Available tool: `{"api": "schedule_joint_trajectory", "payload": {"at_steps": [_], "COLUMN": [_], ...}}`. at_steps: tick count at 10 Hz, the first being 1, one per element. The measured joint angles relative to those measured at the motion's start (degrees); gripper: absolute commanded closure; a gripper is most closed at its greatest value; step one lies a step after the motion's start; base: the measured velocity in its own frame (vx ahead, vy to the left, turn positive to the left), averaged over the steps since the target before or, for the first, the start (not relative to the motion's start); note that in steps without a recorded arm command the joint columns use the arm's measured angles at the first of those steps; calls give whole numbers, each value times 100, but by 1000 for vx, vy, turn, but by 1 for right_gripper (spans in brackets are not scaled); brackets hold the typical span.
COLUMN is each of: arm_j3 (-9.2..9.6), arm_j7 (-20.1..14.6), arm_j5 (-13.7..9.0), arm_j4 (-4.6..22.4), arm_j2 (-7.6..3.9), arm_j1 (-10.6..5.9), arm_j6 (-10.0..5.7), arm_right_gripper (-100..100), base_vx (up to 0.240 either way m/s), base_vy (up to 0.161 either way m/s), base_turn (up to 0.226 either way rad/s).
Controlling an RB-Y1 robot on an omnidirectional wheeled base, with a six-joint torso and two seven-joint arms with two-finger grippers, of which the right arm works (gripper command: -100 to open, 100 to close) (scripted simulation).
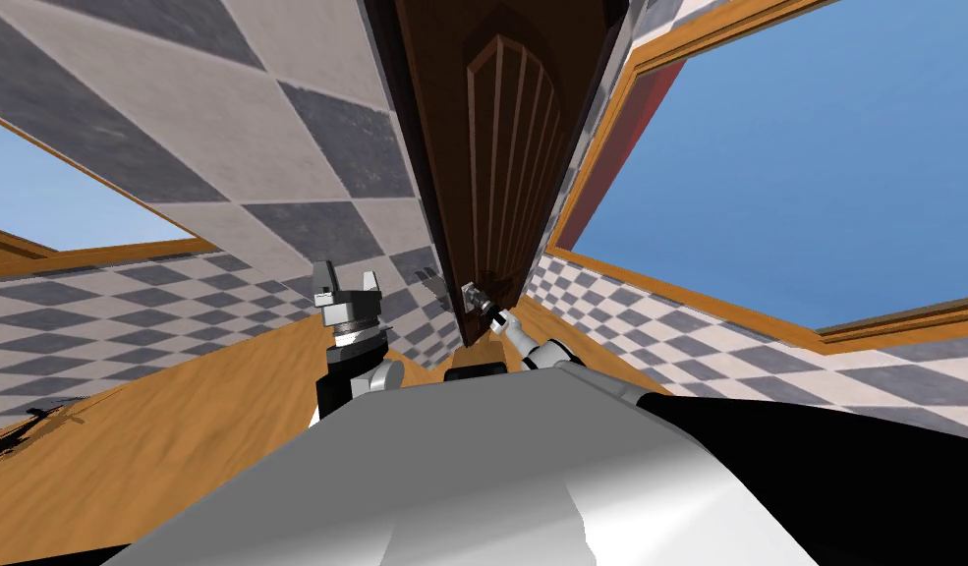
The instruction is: Pull the door open
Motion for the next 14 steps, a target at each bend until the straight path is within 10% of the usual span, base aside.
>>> {"api": "schedule_joint_trajectory", "payload": {"at_steps": [14], "arm_j3": [-577], "arm_j7": [-1889], "arm_j5": [-1146], "arm_j4": [-19], "arm_j2": [-360], "arm_j1": [160], "arm_j6": [102], "arm_right_gripper": [100], "base_vx": [-67], "base_vy": [-48], "base_turn": [174]}}
